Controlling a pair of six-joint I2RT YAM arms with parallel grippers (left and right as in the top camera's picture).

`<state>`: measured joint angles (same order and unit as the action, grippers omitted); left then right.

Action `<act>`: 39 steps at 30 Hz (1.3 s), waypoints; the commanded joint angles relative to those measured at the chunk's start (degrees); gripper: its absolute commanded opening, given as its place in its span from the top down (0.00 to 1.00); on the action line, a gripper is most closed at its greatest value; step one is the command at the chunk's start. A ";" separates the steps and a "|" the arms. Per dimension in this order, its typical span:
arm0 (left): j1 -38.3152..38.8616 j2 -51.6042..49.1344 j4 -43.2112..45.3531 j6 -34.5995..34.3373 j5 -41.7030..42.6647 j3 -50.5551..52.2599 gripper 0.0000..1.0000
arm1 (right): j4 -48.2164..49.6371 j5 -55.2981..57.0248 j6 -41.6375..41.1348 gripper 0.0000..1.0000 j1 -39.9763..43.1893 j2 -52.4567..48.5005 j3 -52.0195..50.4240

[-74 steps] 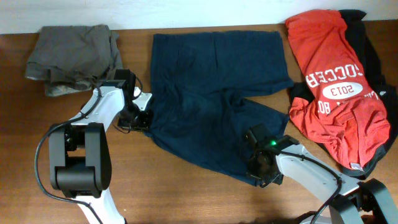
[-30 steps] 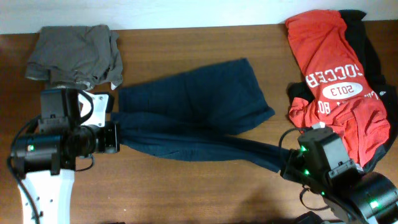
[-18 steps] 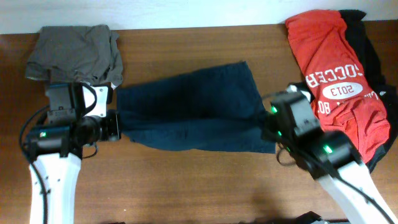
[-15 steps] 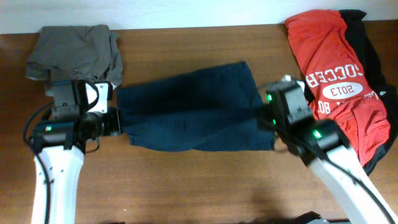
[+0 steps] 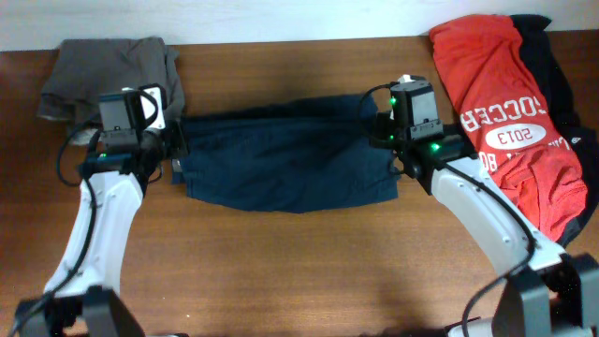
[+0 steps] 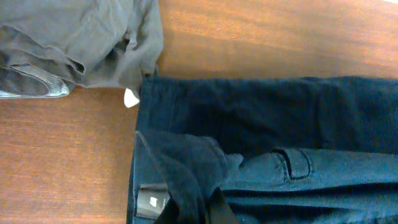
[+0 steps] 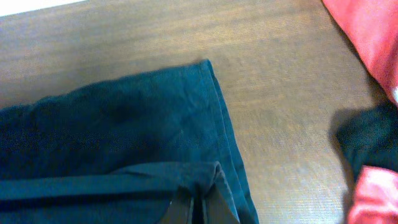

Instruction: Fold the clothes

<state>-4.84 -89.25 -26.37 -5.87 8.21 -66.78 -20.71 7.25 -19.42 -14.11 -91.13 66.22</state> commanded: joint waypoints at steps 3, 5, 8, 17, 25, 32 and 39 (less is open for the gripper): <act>0.81 -7.30 8.22 -1.01 -4.00 0.13 0.99 | 6.78 2.21 1.22 0.96 1.44 -4.90 0.83; 1.40 -9.01 11.43 -1.01 -4.00 0.11 0.99 | 9.29 2.21 1.29 0.96 1.44 -6.71 0.83; 1.88 -10.58 15.93 -1.01 -4.17 0.13 0.99 | 13.22 2.19 1.66 0.96 1.38 -9.51 0.83; 2.14 -12.20 24.04 -1.03 -7.02 0.13 0.99 | 24.85 2.21 3.19 0.96 1.38 -14.88 0.83; 2.12 -15.80 31.61 -1.03 -7.17 0.11 0.01 | 38.14 1.97 7.21 0.01 1.38 -19.41 0.83; 2.12 -14.73 30.69 -1.01 -6.97 0.04 0.01 | 35.06 1.90 7.19 0.01 1.42 -16.37 0.90; 2.14 -12.48 22.14 -0.96 -6.95 0.04 0.01 | 17.70 -1.38 7.23 0.01 1.86 -9.18 3.15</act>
<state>-2.63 -104.36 -1.65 -6.92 1.43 -66.57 1.50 7.84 -12.80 -13.06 -105.56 66.61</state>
